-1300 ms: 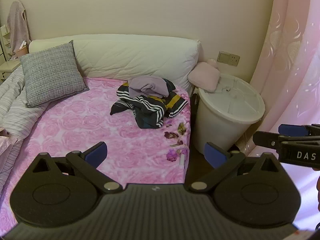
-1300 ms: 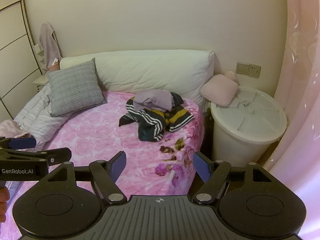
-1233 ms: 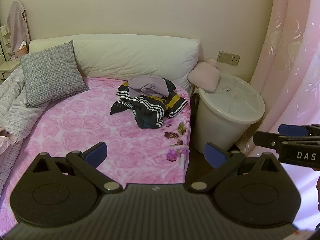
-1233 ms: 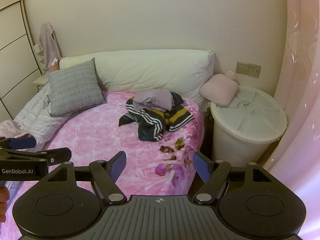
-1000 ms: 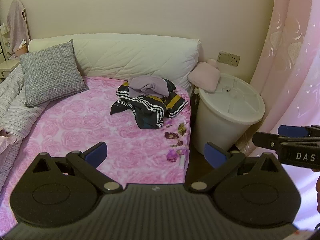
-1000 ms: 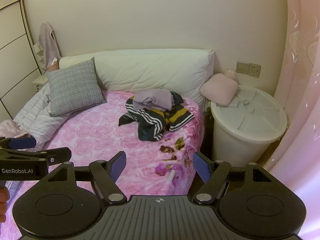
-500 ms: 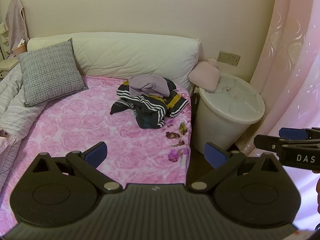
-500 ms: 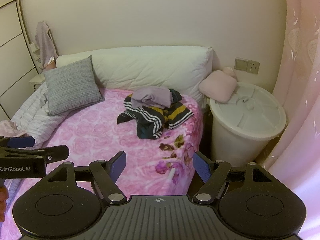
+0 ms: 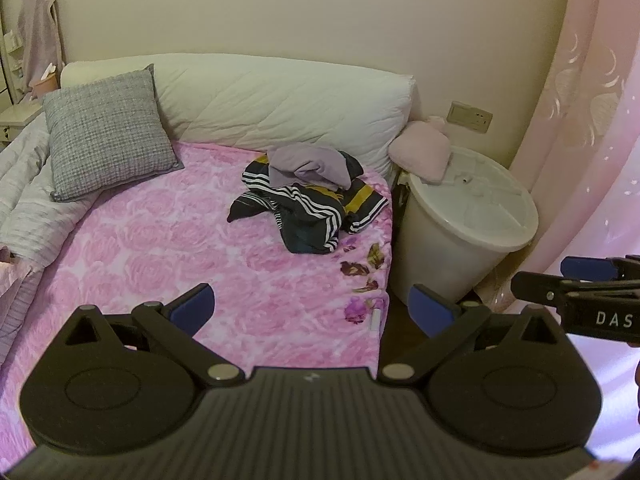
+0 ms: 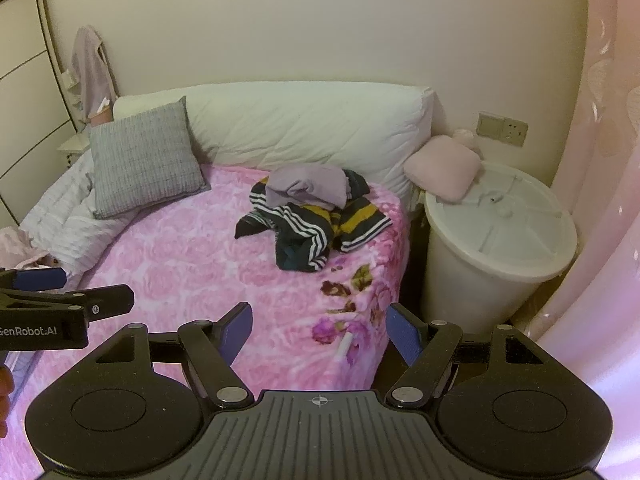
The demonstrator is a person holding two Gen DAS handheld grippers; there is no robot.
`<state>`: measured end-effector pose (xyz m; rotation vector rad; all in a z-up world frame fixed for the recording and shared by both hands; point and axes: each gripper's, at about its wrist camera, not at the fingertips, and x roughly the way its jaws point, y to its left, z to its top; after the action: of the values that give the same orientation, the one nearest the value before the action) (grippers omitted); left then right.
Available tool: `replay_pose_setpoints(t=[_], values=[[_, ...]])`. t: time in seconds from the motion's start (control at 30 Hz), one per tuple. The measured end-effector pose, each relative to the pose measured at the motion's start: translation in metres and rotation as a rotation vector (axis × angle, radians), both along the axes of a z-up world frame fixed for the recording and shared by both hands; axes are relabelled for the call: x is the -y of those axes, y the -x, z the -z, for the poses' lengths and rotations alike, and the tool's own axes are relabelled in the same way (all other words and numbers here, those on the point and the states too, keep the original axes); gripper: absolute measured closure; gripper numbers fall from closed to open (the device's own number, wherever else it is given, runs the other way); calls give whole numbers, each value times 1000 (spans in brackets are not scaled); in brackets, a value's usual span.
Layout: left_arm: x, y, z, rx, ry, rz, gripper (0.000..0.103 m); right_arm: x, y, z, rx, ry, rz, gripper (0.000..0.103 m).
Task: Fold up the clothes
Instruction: 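Move both grippers toward the clothes pile on the bed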
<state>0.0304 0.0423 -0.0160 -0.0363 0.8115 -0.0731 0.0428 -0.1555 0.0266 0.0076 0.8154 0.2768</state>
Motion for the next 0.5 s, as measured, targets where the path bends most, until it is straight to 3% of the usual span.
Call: replay_pose_setpoints(t=[0.5], values=[[-12,-42,21,-43,-13,-76,1,-11,-52,21,-38,3,-64,32]])
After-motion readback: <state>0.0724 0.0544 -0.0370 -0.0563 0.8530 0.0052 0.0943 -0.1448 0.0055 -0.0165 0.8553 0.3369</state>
